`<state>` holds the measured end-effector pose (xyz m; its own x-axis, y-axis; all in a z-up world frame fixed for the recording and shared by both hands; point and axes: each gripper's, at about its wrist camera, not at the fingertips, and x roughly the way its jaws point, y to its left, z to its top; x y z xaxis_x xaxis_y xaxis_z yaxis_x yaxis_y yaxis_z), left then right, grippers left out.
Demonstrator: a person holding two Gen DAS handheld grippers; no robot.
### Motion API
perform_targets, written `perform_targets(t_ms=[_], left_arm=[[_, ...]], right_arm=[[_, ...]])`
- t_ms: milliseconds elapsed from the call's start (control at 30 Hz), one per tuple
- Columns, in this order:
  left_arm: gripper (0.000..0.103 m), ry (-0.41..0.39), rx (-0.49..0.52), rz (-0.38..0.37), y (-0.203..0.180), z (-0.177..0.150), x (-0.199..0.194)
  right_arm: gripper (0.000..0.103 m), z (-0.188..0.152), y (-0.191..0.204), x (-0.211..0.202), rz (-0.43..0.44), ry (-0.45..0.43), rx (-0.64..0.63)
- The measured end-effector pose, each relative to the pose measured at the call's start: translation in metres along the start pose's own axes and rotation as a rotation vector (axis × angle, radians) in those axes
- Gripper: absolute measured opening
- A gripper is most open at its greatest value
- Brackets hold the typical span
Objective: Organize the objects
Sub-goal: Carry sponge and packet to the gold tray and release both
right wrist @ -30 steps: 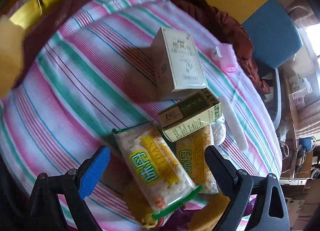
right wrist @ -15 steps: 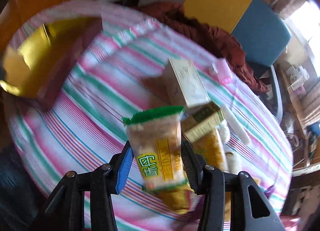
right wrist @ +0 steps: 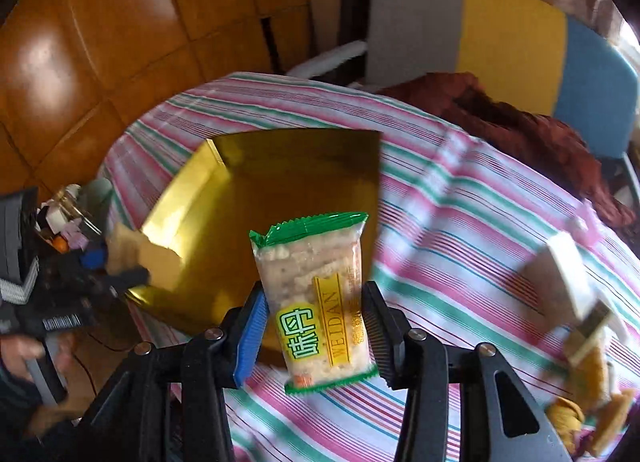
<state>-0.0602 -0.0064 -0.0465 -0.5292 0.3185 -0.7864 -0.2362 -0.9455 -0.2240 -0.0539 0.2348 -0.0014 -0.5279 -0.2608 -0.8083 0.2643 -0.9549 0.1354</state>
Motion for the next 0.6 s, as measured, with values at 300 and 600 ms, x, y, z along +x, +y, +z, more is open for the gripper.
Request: perform_targets(t_ms=[300, 600], left_arm=[[0.099, -0.051, -0.025, -0.004, 0.016, -0.006, -0.016], [0.100, -0.144, -0.094, -0.004, 0.026, 0.005, -0.040]], right_arm=[[0.054, 0.020, 0.031, 0.035, 0.173, 0.080, 0.010], [0.068, 0.010, 0.015, 0.030, 0.220, 0.034, 0.168]])
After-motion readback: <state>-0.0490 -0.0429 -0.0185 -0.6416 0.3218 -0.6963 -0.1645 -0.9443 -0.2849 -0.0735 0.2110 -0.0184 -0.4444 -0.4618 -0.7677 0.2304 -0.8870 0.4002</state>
